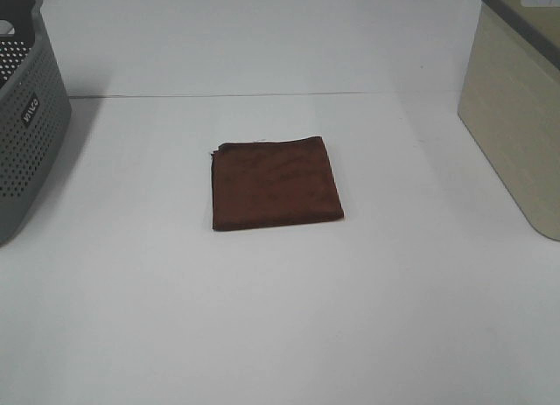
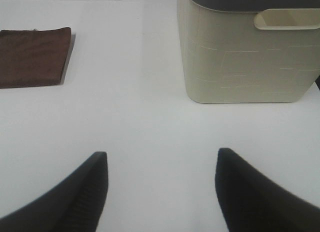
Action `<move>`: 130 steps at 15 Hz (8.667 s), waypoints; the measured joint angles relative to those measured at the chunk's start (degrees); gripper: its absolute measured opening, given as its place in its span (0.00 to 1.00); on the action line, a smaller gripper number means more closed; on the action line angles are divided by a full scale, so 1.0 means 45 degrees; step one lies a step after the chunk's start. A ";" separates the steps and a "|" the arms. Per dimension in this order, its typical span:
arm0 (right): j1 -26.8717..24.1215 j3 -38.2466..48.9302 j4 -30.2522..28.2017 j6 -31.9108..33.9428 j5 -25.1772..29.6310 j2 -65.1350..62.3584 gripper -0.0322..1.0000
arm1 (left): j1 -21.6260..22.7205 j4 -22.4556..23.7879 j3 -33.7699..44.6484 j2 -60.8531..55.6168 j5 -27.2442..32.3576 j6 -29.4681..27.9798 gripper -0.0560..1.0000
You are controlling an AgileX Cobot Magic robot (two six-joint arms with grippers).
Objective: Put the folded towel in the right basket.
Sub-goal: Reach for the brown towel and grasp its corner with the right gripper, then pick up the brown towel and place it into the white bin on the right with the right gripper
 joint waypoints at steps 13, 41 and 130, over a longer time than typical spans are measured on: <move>0.0000 0.0013 0.0000 0.0000 0.0000 0.0000 0.61 | 0.0000 0.0000 0.0000 0.0000 0.0000 0.0000 0.88; 0.0000 0.0013 0.0000 0.0000 0.0000 0.0000 0.61 | 0.0000 0.0000 0.0000 0.0000 0.0000 0.0000 0.88; 0.4354 -1.6234 0.5895 -0.2546 -0.0942 2.8024 0.04 | 0.0000 0.0000 0.0000 0.0000 0.0000 0.0000 0.88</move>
